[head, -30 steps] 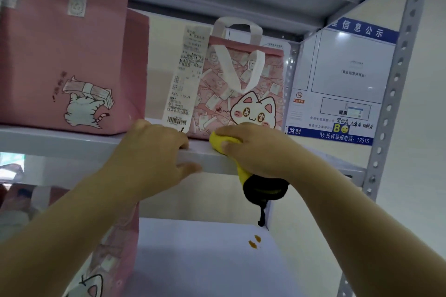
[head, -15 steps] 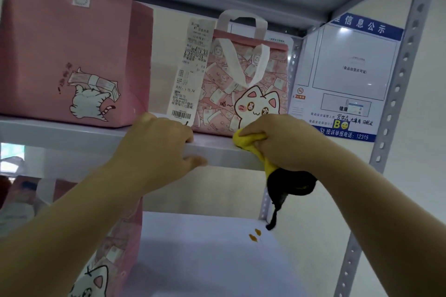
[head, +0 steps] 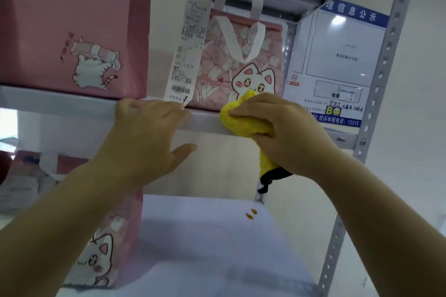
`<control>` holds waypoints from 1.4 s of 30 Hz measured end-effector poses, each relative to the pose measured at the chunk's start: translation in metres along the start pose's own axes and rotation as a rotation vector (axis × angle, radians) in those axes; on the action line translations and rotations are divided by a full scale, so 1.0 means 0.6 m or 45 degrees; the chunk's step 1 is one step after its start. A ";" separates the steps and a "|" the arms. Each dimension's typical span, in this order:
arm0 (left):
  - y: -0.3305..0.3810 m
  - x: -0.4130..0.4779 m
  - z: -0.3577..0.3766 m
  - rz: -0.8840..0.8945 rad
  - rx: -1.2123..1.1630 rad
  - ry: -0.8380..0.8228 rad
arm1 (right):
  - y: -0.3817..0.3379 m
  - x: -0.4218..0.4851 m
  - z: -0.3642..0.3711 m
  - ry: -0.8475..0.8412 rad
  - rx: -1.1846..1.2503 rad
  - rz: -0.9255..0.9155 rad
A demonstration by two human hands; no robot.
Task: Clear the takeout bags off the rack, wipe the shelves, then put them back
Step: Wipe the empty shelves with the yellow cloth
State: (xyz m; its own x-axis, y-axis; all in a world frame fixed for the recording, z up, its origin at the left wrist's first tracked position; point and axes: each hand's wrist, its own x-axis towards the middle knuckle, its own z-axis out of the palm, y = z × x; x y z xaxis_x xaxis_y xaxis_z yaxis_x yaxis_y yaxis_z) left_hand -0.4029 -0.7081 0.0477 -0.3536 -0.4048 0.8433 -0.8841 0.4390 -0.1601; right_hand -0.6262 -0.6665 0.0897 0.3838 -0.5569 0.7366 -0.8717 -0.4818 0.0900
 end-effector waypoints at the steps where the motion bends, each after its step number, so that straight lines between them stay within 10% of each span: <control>1: 0.004 -0.011 -0.002 0.001 -0.006 0.014 | -0.006 -0.016 0.002 0.039 0.013 -0.028; 8: 0.025 -0.096 0.013 0.048 -0.131 0.010 | -0.037 -0.123 0.050 -0.036 0.204 0.002; 22: 0.045 -0.271 0.195 -0.014 -0.374 -0.878 | 0.023 -0.296 0.226 -0.583 0.128 0.657; 30: 0.077 -0.261 0.308 -0.063 -0.373 -1.040 | 0.113 -0.303 0.346 -0.429 -0.088 1.168; 35: 0.100 -0.252 0.372 -0.163 -0.401 -1.134 | 0.130 -0.315 0.418 -0.941 -0.086 0.851; 42: 0.106 -0.232 0.427 -0.249 -0.344 -1.275 | 0.223 -0.318 0.437 -0.928 -0.166 1.005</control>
State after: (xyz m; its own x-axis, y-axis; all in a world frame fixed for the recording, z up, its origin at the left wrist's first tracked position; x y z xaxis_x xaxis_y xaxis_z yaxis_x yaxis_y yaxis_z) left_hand -0.4883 -0.8290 -0.2112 -0.4122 -0.9110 0.0141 -0.8989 0.4092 0.1565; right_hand -0.7361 -0.8018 -0.2148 -0.2487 -0.9675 0.0458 -0.9615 0.2409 -0.1323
